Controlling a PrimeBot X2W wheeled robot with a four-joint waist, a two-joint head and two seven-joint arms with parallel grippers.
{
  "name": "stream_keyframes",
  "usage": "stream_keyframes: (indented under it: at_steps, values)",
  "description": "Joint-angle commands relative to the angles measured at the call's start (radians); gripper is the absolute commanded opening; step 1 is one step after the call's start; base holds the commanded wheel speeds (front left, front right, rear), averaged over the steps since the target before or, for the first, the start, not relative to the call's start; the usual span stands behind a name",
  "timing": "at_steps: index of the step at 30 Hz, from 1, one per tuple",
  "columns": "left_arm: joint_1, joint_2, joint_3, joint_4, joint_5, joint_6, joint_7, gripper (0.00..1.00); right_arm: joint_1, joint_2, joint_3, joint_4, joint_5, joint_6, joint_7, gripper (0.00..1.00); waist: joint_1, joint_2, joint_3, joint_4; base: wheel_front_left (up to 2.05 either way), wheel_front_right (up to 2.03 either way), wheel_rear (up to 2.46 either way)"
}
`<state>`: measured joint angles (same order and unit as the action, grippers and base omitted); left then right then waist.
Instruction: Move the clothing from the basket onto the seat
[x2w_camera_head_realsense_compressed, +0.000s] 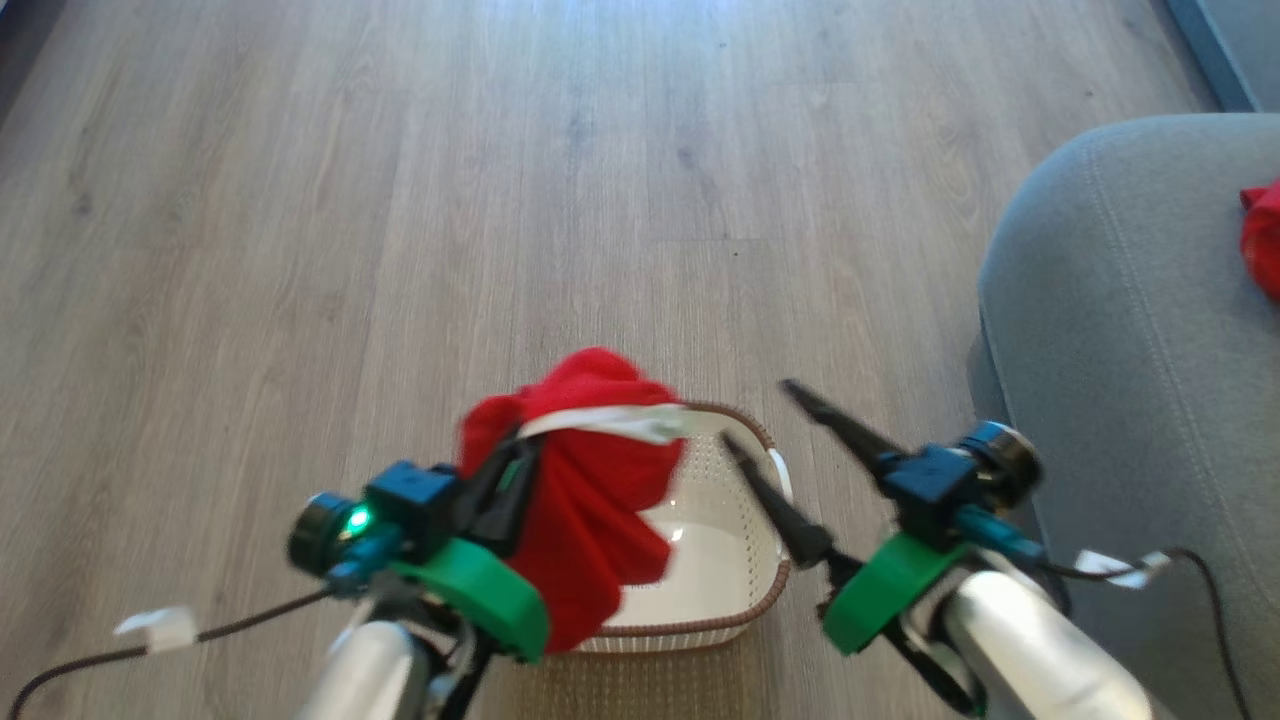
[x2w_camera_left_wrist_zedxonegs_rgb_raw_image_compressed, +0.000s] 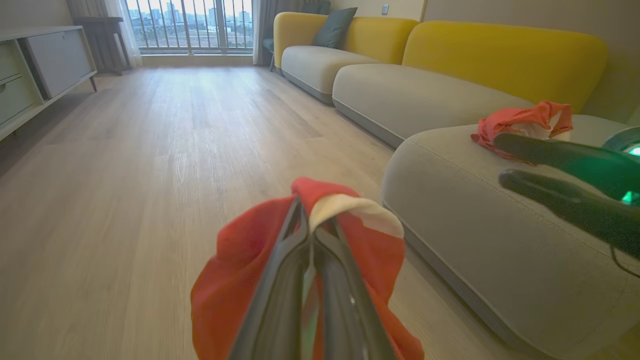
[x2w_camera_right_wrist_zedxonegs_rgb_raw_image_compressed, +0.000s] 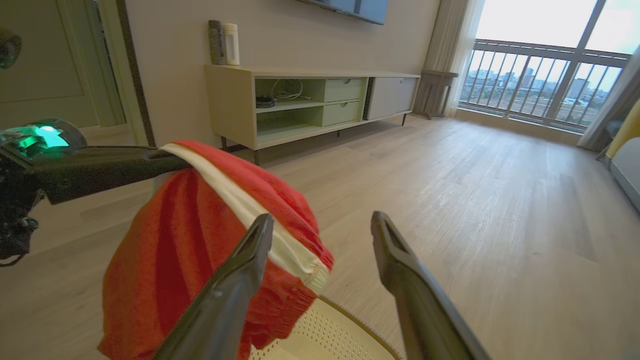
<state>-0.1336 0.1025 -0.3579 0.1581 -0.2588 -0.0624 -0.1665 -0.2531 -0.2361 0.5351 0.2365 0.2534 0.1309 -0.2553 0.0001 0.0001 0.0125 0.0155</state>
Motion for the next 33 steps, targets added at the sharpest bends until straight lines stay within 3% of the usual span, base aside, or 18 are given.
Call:
stream_keyframes:
  at_steps: [1,4,13,14,15,16,21,22,23,26,33]
  values:
    - [-0.06,-0.003,0.017,-0.044,0.006,-0.007,0.002,0.0,-0.05,-0.013,0.045,-0.02,0.016,0.0,-0.006,1.0,-0.0001,-0.0001,0.0,0.004,0.0,0.0,0.0]
    - [-0.094,-0.021,-0.058,-0.053,0.012,-0.026,0.014,0.0,-0.133,-0.039,0.166,0.005,0.053,0.0,-0.006,1.0,-0.0001,-0.0001,0.005,0.016,0.0,0.0,0.0]
    - [-0.143,-0.038,-0.219,-0.095,-0.018,-0.058,0.024,0.0,-0.259,-0.09,0.342,0.095,0.132,0.0,-0.006,1.0,-0.0001,-0.0001,0.012,0.037,0.0,0.0,0.0]
    - [-0.146,-0.039,-0.225,-0.096,-0.023,-0.058,0.024,0.0,-0.266,-0.096,0.362,0.11,0.149,0.0,-0.006,0.91,-0.0001,-0.0001,0.012,0.039,0.0,0.0,0.0]
    - [-0.149,-0.039,-0.229,-0.095,-0.027,-0.059,0.023,0.0,-0.273,-0.099,0.377,0.119,0.169,0.0,-0.006,0.22,-0.0001,-0.0001,0.013,0.04,0.0,0.0,0.0]
    - [-0.15,-0.039,-0.231,-0.094,-0.031,-0.059,0.02,0.0,-0.278,-0.102,0.389,0.125,0.191,0.0,-0.006,0.0,-0.0001,-0.0001,0.013,0.041,0.0,0.0,0.0]
    - [-0.148,-0.036,-0.23,-0.08,-0.042,-0.057,0.006,0.01,-0.293,-0.117,0.398,0.133,0.255,0.0,-0.006,0.0,-0.0001,-0.0001,0.015,0.034,0.0,0.0,0.0]
    - [-0.147,-0.034,-0.228,-0.075,-0.042,-0.055,0.003,0.13,-0.292,-0.12,0.393,0.132,0.261,0.0,-0.006,0.0,-0.0001,-0.0001,0.015,0.03,0.0,0.0,0.0]
    - [-0.147,-0.034,-0.228,-0.075,-0.042,-0.055,0.003,0.13,-0.292,-0.12,0.393,0.132,0.261,0.0,-0.006,0.0,-0.0001,-0.0001,0.015,0.03,0.0,0.0,0.0]
    - [-0.142,-0.028,-0.219,-0.063,-0.04,-0.041,-0.008,0.98,-0.287,-0.131,0.372,0.125,0.271,0.0,-0.006,0.0,-0.0001,-0.0001,0.016,0.009,0.0,0.0,0.0]
    - [-0.142,-0.019,-0.198,-0.021,-0.035,-0.011,-0.041,1.0,-0.271,-0.169,0.27,0.089,0.255,0.0,-0.006,0.0,-0.0001,-0.0001,0.036,-0.081,0.0,0.0,0.0]
